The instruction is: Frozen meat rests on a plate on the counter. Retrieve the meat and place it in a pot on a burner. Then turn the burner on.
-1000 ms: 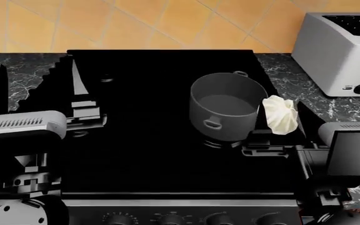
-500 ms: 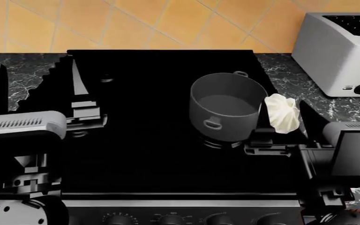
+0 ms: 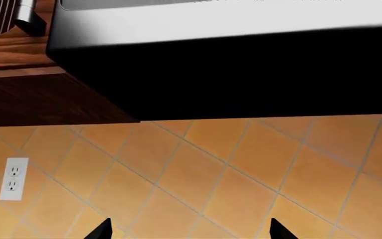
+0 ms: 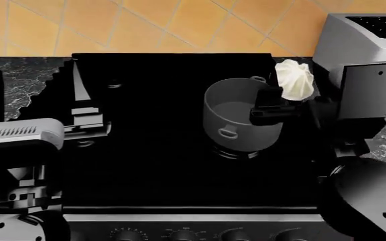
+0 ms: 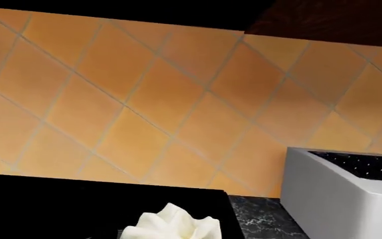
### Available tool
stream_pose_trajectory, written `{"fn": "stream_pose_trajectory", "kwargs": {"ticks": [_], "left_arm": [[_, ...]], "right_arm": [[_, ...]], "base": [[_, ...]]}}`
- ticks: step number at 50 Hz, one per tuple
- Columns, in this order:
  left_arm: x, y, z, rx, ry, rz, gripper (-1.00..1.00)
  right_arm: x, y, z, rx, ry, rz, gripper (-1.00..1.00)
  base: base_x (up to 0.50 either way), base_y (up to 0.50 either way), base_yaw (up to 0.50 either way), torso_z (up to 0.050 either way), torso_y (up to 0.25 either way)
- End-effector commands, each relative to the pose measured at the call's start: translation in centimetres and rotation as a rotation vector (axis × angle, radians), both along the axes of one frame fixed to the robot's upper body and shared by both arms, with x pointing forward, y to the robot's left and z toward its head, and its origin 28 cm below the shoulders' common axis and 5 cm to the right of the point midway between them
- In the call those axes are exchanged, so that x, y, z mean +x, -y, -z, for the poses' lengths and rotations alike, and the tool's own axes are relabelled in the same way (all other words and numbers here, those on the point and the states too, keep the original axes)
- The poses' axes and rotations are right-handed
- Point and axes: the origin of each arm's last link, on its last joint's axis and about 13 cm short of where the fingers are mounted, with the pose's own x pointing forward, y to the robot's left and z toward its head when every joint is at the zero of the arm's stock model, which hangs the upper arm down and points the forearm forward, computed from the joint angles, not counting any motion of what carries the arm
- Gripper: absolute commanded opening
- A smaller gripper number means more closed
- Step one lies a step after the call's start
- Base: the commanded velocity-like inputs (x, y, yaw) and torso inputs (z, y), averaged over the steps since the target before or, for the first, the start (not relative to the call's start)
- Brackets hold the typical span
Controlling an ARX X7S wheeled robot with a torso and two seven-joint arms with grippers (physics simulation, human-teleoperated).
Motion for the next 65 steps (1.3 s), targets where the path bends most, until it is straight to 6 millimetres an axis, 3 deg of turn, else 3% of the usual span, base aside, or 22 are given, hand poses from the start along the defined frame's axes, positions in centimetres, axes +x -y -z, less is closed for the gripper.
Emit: {"fn": "stream_pose_trajectory", "kwargs": {"ticks": [1, 9, 33, 65], "left_arm": [[-0.1, -0.1, -0.1, -0.007, 0.002, 0.002, 1.0], [-0.1, -0.3, -0.2, -0.014, 0.003, 0.001, 1.0], [-0.5, -0.4, -0.5, -0.024, 0.014, 0.0, 1.0], [-0.4, -0.5, -0.5, -0.027, 0.014, -0.003, 1.0]], "right_arm": [[3.0, -1.1, -2.3, -0.065, -0.024, -0.016, -1.0], [4.6, -2.3, -3.1, -0.083, -0.049, -0.042, -1.0], [8.7, -4.0, -1.3, -0.108, -0.182, -0.071, -1.0], [9.1, -3.9, 0.4, -0.117, -0.308, -0.041, -1.0]], "base": [[0.0, 0.0, 0.0, 0.0, 0.0], [0.0, 0.0, 0.0, 0.0, 0.0], [0.0, 0.0, 0.0, 0.0, 0.0], [0.0, 0.0, 0.0, 0.0, 0.0]]}}
